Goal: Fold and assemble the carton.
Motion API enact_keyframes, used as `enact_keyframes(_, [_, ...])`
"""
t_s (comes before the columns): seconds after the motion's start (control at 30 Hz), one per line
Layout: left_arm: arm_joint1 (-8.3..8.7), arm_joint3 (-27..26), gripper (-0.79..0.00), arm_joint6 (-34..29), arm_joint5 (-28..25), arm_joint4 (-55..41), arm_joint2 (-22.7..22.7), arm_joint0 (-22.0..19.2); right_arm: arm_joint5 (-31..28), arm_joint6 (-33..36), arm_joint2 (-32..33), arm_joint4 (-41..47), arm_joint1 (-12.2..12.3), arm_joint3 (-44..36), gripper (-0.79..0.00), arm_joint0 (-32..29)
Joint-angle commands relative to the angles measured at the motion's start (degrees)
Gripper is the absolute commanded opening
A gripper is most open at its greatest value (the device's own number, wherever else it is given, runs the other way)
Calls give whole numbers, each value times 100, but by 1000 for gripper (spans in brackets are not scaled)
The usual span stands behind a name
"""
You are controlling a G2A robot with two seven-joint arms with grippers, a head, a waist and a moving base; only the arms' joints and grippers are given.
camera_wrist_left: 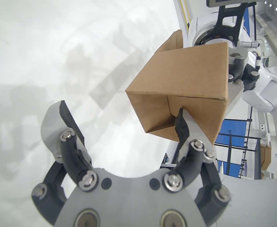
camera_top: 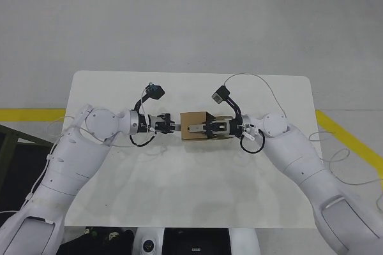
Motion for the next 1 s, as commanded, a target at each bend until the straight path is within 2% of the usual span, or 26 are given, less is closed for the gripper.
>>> enact_keyframes(0.0, [-7,36,0,1,-9,-22,20,-21,3,3,9,3,-4,-2,-785,-3])
enact_keyframes(0.37, [-47,209,0,-20,-33,-92,136,-131,58,58,40,-37,-19,120,-785,-23])
enact_keyframes(0.6, [66,62,0,201,-114,364,-209,-39,131,131,-44,-199,-76,448,-782,10])
enact_keyframes(0.63, [90,-9,0,254,-146,428,-289,1,125,125,-63,-213,-94,516,-714,14])
enact_keyframes(0.73, [162,-270,0,388,-318,674,-502,156,90,89,-131,-292,-162,735,-613,39])
enact_keyframes(0.87, [245,-590,0,542,-688,1103,-686,405,25,24,-185,-346,-260,1001,-576,98])
enact_keyframes(0.97, [295,-739,0,631,-923,1388,-783,574,47,1,-217,-485,-317,1175,-336,196])
